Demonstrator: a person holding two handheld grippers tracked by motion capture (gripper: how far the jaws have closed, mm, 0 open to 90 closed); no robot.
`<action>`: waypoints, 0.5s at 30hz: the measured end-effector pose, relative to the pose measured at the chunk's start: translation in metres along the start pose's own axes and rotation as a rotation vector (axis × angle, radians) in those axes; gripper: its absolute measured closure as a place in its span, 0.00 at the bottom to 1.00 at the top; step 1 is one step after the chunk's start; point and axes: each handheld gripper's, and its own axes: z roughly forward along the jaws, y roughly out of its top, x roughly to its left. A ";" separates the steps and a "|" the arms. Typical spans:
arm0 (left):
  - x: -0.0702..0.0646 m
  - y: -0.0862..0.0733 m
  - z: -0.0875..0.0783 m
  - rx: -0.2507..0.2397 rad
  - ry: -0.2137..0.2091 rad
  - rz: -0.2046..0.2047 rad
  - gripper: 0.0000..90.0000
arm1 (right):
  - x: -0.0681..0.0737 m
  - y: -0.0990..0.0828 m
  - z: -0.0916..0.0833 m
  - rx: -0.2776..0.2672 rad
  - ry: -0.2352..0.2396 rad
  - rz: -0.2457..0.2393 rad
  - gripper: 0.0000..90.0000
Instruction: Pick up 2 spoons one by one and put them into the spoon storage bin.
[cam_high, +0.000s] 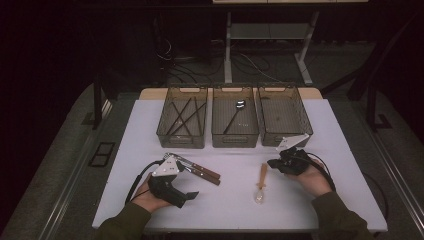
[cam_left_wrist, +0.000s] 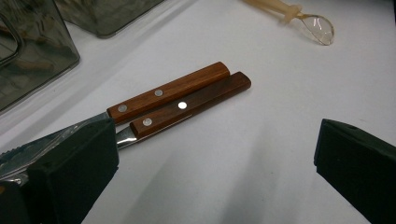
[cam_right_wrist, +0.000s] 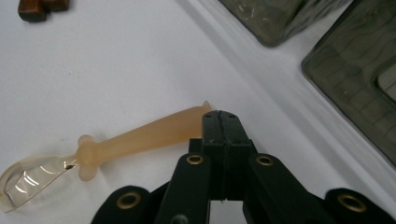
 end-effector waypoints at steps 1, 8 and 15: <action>0.000 0.000 0.000 0.000 0.000 0.000 0.00 | 0.000 -0.001 0.000 0.002 -0.001 0.002 1.00; 0.000 0.000 0.000 0.000 0.000 0.001 0.00 | 0.008 -0.006 -0.006 -0.028 0.035 0.029 0.93; 0.000 0.000 0.000 0.000 0.001 0.001 0.00 | 0.028 -0.005 -0.010 -0.061 0.108 0.000 0.93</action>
